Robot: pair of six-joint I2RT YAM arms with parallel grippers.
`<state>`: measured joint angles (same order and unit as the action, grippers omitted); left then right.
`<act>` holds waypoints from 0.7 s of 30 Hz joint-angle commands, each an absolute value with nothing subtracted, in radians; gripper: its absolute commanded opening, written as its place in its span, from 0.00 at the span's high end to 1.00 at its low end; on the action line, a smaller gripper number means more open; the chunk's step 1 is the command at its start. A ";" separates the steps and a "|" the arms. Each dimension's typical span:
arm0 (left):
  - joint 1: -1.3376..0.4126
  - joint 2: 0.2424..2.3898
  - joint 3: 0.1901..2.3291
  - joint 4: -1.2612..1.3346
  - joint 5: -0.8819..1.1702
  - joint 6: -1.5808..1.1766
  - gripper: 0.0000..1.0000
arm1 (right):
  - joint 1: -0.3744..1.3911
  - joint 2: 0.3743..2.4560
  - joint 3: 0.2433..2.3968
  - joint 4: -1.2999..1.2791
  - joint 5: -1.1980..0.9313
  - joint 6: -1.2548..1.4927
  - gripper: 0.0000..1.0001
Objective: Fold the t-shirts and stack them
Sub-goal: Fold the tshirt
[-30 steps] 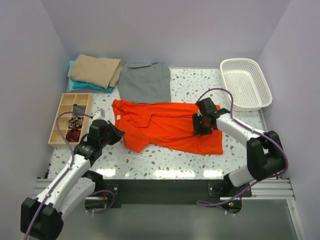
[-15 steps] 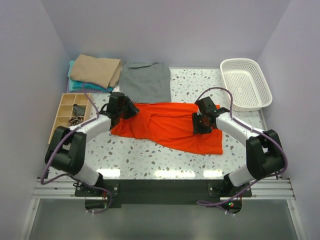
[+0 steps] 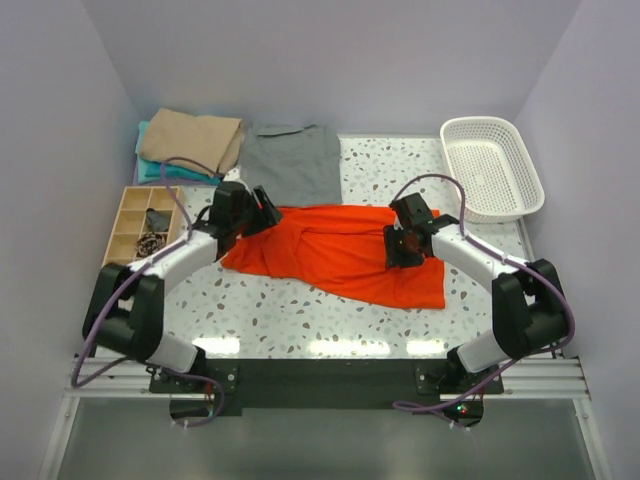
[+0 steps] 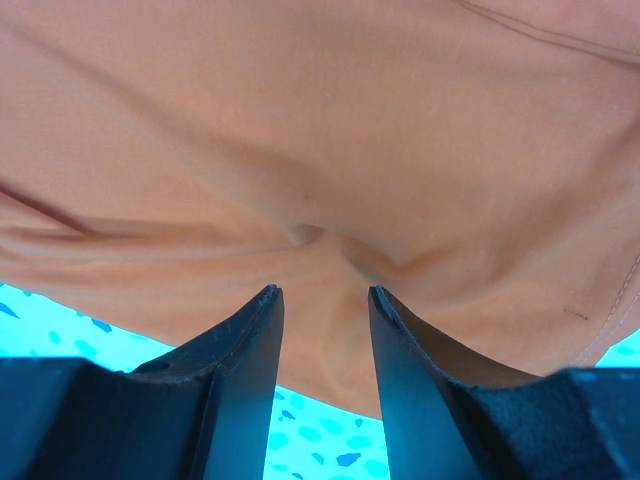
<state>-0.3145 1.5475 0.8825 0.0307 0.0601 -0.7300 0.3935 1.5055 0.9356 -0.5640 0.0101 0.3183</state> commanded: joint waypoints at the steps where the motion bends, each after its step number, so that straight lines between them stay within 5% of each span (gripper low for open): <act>1: -0.318 1.343 0.737 -0.043 0.003 -0.673 0.35 | 0.394 1.517 0.965 -0.546 0.020 0.314 0.56; 7: -0.318 1.184 0.531 0.024 0.003 -0.687 0.36 | 0.393 1.531 0.969 -0.537 0.006 0.318 0.56; 21: -0.319 1.321 0.482 0.210 0.049 -0.727 0.45 | 0.391 1.433 0.957 -0.588 0.066 0.313 0.54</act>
